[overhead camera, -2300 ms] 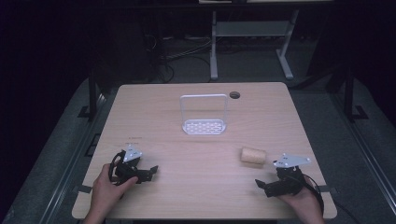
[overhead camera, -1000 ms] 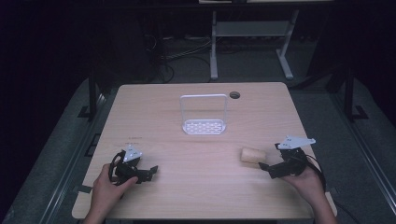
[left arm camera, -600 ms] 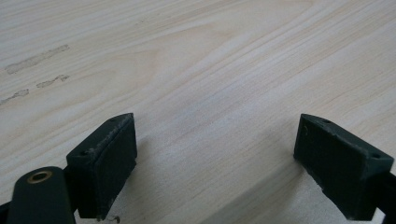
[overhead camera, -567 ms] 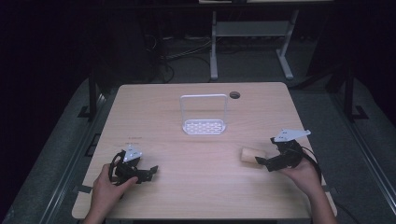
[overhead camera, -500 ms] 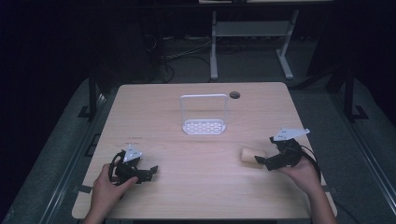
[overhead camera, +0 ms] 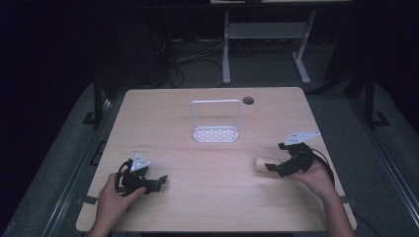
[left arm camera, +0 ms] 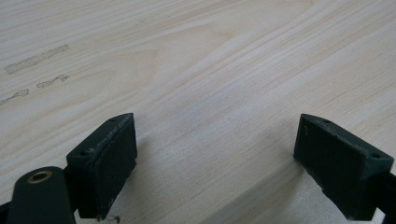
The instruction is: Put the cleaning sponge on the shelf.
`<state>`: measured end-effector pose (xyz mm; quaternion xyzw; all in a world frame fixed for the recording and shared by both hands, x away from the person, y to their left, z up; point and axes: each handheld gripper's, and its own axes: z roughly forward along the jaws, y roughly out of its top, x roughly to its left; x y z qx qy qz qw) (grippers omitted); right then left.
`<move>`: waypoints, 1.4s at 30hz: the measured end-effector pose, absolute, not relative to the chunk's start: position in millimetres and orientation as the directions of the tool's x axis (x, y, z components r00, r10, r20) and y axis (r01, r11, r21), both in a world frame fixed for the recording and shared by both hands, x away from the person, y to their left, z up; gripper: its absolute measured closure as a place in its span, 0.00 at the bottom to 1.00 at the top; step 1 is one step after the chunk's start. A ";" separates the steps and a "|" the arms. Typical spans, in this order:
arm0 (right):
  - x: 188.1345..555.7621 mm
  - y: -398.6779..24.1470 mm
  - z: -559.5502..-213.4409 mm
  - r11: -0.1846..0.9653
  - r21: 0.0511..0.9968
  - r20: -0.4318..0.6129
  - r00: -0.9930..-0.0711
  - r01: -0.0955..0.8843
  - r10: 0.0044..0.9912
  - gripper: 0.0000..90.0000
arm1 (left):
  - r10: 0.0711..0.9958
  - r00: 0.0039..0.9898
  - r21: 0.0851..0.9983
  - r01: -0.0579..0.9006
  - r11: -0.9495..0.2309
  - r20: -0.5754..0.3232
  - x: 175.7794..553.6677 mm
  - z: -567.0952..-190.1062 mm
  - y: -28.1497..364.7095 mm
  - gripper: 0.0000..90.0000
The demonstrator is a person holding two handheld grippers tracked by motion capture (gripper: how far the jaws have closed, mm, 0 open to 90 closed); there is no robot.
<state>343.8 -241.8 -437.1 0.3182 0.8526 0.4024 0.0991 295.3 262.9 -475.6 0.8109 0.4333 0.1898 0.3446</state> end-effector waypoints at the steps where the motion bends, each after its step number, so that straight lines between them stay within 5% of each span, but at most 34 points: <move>1: 344.3 -241.7 -437.9 0.473 0.748 0.091 -0.778 0.465 0.621 0.01 | 0.833 0.553 0.723 0.571 -0.388 0.010 295.3 -475.6 262.9 0.14; 15: 348.2 -237.5 -447.8 0.510 0.730 0.094 -0.807 0.454 0.584 0.09 | 0.833 0.553 0.723 0.572 -0.388 0.010 295.3 -475.6 262.9 0.14; 17: 347.7 -236.1 -448.6 0.519 0.728 0.092 -0.814 0.447 0.573 0.16 | 0.833 0.553 0.723 0.572 -0.388 0.010 295.3 -475.6 262.9 0.14; 42: 350.7 -221.6 -461.6 0.603 0.667 0.049 -0.833 0.438 0.551 0.25 | 0.833 0.553 0.723 0.572 -0.388 0.010 295.3 -475.6 262.9 0.14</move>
